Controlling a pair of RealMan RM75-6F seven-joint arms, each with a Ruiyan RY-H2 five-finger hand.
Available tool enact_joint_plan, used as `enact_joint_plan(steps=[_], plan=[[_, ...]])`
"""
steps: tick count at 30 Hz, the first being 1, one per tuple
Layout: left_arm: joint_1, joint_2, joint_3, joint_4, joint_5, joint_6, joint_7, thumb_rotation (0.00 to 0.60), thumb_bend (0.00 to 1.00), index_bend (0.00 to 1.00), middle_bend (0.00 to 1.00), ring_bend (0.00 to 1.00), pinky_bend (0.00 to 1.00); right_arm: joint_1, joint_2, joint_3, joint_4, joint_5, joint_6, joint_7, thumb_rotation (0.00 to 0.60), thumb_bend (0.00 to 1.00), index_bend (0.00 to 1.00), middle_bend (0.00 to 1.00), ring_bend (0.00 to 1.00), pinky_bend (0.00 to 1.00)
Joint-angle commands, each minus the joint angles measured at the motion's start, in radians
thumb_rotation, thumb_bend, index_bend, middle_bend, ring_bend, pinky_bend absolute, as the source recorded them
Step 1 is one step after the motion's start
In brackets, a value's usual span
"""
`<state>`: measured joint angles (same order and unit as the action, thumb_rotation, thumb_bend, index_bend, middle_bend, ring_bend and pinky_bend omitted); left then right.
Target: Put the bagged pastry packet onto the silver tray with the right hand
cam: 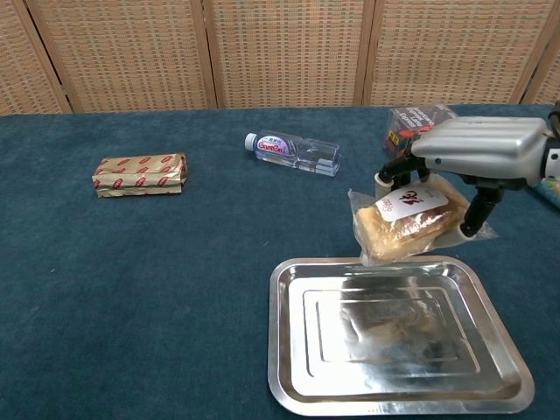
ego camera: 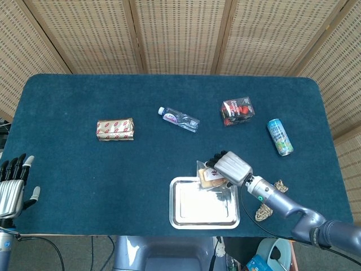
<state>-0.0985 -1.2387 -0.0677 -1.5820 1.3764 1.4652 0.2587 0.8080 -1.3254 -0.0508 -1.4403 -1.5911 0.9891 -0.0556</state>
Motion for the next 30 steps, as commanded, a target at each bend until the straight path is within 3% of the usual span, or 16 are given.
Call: enact_joint_plan(steps=[1, 30], plan=[[0.000, 0.006, 0.008, 0.014, 0.022, 0.004, -0.022, 0.595, 0.41, 0.00, 0.00, 0.00, 0.00, -0.042, -0.007, 0.014, -0.068, 0.043, 0.017, -0.094, 0.600, 0.22, 0.38, 0.40, 0.33, 0.39], [0.057, 0.000, 0.042, 0.132, 0.119, 0.094, -0.202, 0.593, 0.41, 0.00, 0.00, 0.00, 0.00, -0.150, -0.104, 0.010, -0.247, 0.087, 0.063, -0.454, 0.600, 0.22, 0.38, 0.40, 0.33, 0.39]])
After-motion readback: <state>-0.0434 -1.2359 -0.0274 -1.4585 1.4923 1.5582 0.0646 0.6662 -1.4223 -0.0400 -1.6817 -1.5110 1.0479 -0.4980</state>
